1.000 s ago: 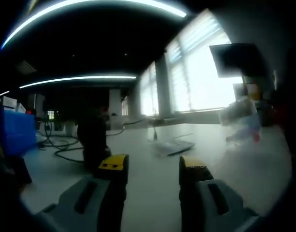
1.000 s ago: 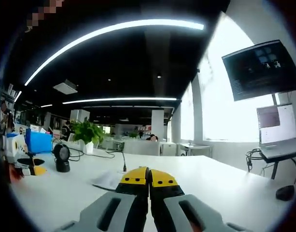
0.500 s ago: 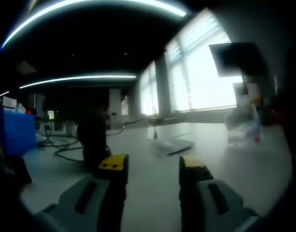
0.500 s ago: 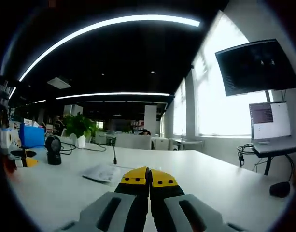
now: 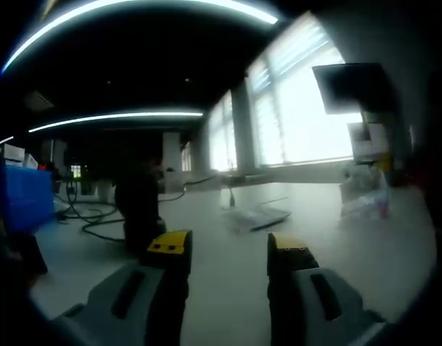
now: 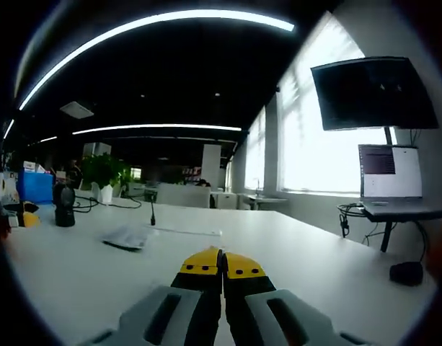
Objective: Clip sheet goods on table flip sheet goods clip sheet goods scan sheet goods put sheet goods back to table
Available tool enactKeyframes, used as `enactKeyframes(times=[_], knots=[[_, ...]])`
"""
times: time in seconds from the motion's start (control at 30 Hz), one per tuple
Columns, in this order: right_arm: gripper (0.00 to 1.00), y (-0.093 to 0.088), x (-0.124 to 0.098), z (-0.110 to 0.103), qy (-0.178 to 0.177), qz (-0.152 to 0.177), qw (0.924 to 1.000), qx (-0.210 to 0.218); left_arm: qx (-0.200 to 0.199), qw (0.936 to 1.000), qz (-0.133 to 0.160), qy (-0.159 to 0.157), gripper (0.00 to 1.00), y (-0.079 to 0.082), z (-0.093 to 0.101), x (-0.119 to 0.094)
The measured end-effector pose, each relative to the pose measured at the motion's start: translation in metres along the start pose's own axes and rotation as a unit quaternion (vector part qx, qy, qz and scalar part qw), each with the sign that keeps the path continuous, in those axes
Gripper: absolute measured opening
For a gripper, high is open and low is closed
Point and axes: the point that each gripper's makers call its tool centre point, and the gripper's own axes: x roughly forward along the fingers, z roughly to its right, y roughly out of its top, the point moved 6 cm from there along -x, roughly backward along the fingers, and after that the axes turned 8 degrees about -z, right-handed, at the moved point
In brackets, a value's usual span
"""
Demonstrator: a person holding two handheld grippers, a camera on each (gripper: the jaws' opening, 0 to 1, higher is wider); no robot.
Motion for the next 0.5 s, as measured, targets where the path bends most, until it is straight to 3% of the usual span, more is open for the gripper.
enactKeyframes(times=[0.5], knots=[[0.00, -0.035, 0.005, 0.022, -0.040, -0.042, 0.9983, -0.006, 0.002, 1.0000, -0.002, 0.000, 0.34, -0.001, 0.000, 0.000]])
